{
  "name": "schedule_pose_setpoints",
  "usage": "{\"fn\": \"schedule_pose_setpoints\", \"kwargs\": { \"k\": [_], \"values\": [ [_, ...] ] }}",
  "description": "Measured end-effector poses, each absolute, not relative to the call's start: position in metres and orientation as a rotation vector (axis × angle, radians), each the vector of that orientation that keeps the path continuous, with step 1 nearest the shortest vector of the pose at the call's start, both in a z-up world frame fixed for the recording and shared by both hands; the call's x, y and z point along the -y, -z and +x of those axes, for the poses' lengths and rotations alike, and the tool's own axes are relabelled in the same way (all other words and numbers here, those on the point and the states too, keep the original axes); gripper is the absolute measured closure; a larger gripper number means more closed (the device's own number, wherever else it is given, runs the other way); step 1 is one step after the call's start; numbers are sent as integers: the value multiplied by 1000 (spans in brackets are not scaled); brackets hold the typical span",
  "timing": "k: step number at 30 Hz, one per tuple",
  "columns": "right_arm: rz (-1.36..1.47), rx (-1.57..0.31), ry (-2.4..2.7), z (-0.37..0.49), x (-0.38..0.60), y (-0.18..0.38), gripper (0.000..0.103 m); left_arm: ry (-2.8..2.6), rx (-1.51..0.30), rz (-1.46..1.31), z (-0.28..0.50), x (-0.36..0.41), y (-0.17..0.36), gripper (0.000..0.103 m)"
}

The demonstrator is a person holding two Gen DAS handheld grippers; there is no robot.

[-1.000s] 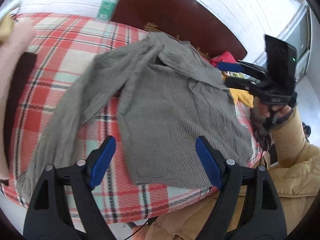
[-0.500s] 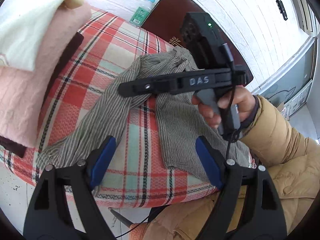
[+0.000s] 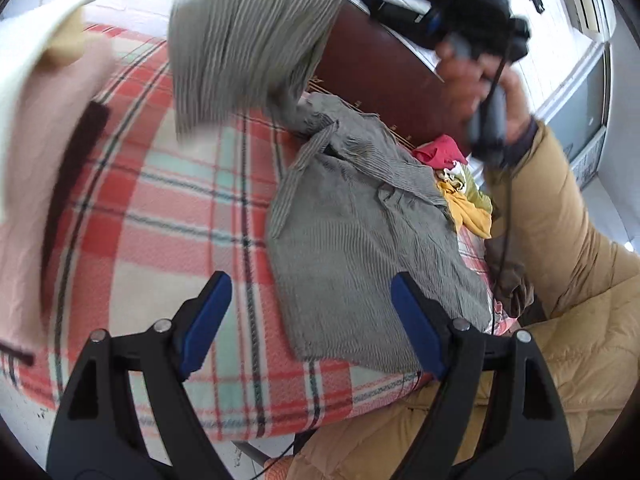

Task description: Fold clothes

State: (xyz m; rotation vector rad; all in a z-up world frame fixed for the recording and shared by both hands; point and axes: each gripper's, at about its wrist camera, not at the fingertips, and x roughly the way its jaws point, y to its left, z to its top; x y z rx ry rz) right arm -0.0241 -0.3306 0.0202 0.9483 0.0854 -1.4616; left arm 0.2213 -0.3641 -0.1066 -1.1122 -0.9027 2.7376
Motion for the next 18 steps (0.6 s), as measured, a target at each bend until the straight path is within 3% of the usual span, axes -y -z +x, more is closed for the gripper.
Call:
{"fn": "schedule_pose_setpoints", "kwargs": {
  "k": [6, 11, 13, 15, 16, 17, 18],
  "values": [
    [843, 33, 1589, -79, 263, -97, 98, -2758, 680, -1166, 131, 354, 94, 20],
    [848, 63, 1642, -97, 215, -101, 98, -2784, 519, -1287, 31, 349, 107, 20],
    [859, 78, 1638, -106, 195, -99, 98, -2760, 561, -1346, 3, 352, 119, 21],
    [855, 84, 1637, -107, 177, -95, 98, -2775, 601, -1407, -17, 359, 129, 46],
    [852, 81, 1632, -108, 168, -95, 98, -2798, 619, -1439, -24, 364, 133, 67],
    [847, 75, 1625, -109, 159, -95, 98, -2819, 643, -1467, -29, 369, 138, 82],
    [841, 63, 1622, -109, 150, -92, 98, -2834, 703, -1470, -27, 378, 140, 85]
  ]
}}
